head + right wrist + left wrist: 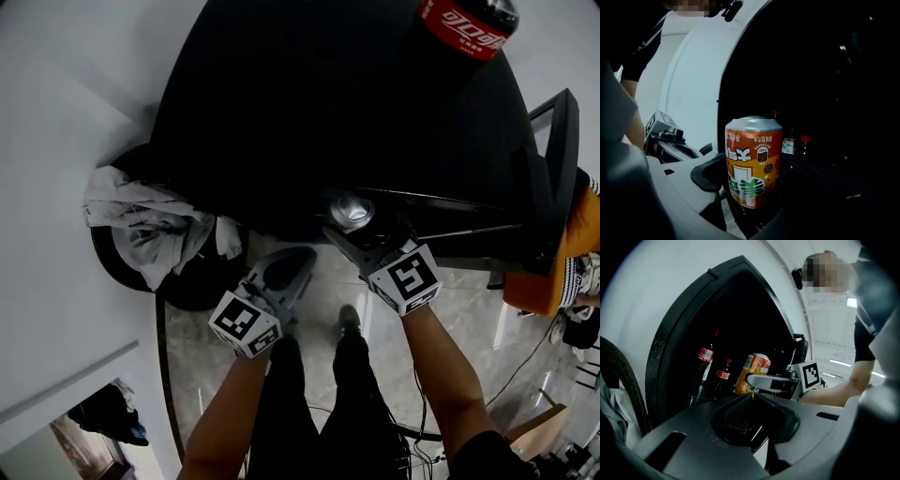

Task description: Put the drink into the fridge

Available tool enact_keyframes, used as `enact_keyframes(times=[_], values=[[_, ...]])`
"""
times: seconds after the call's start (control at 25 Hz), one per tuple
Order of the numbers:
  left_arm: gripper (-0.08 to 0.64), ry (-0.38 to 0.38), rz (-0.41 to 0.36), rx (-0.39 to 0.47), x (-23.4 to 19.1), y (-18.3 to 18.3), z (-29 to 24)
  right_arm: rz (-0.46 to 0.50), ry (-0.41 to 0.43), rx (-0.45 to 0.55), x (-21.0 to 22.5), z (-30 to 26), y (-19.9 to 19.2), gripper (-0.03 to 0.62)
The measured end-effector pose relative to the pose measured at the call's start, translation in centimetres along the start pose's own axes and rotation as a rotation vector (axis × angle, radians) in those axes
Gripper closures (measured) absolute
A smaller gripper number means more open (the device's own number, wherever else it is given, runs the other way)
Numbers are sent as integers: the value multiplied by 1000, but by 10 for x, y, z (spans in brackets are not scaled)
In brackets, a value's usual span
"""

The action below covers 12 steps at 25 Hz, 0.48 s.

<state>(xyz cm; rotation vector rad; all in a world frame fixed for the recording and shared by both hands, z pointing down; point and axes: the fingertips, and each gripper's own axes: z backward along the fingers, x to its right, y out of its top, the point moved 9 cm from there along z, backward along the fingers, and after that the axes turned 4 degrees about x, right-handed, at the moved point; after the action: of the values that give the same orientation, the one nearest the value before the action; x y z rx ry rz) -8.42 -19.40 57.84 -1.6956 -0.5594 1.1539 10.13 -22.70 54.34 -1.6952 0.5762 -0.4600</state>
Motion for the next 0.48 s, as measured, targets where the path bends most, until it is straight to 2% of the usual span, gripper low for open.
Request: enact_keyframes(times=[0.2, 0.48], values=[[540, 24, -6, 4, -7, -3, -9, -7, -83, 16, 11, -15, -14, 276], [540, 65, -33, 14, -26, -5, -16, -6, -123, 12, 16, -39, -29, 276]])
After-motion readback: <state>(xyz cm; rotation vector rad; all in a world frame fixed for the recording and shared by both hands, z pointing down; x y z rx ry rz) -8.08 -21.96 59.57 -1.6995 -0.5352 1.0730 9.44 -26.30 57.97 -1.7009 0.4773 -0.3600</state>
